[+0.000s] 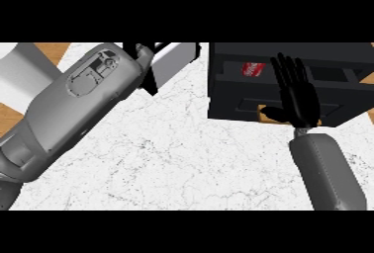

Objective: Pick up the can, place it into the drawer and close the drawer

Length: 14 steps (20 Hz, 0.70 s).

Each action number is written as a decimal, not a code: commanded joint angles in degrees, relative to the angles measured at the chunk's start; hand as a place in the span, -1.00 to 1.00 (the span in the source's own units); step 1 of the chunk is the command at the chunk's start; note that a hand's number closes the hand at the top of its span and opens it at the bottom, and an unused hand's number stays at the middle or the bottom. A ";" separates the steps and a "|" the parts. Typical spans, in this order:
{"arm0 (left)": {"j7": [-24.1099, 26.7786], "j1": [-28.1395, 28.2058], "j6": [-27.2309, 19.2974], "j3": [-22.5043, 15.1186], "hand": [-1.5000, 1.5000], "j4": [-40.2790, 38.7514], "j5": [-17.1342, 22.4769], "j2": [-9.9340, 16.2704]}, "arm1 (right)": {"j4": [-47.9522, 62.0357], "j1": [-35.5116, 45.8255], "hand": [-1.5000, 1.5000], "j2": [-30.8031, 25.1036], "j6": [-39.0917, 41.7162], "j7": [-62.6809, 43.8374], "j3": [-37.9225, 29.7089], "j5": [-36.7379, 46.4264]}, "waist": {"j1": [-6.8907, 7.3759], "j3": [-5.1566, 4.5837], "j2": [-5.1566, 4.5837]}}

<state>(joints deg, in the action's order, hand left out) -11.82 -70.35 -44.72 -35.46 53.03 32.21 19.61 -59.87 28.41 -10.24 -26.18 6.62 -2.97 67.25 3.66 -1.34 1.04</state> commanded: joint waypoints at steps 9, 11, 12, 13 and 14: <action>-1.87 9.15 2.50 1.90 -1.00 10.18 -1.56 7.71 | 27.01 16.98 -1.00 2.15 -15.21 -0.19 -6.00 2.09 | 0.29 1.44 -2.07; -3.43 12.27 1.73 1.17 -1.00 14.48 -1.70 9.03 | 29.73 20.36 -1.00 -0.13 -13.42 -0.68 -7.16 2.03 | 1.03 1.43 -1.84; -5.05 11.43 -1.87 -0.36 -1.00 17.10 -3.23 7.36 | 31.20 21.60 -1.00 0.92 -14.33 -1.04 -7.08 2.37 | 1.47 1.47 -1.72; -2.77 13.34 1.32 0.79 -1.00 16.33 -2.47 8.93 | 32.65 22.31 -1.00 0.80 -15.81 -1.55 -7.72 2.57 | 1.53 1.44 -2.17; -4.32 14.22 -0.44 -0.21 -1.00 17.71 -3.25 8.24 | 33.69 24.17 -1.00 -0.99 -13.93 0.58 -8.52 1.16 | 0.99 1.46 -1.93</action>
<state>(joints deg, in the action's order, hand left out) -15.35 -59.29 -44.44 -35.19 67.16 29.89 26.97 -32.88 47.78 -10.61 -38.97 6.27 -9.58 69.35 4.27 -0.55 -0.01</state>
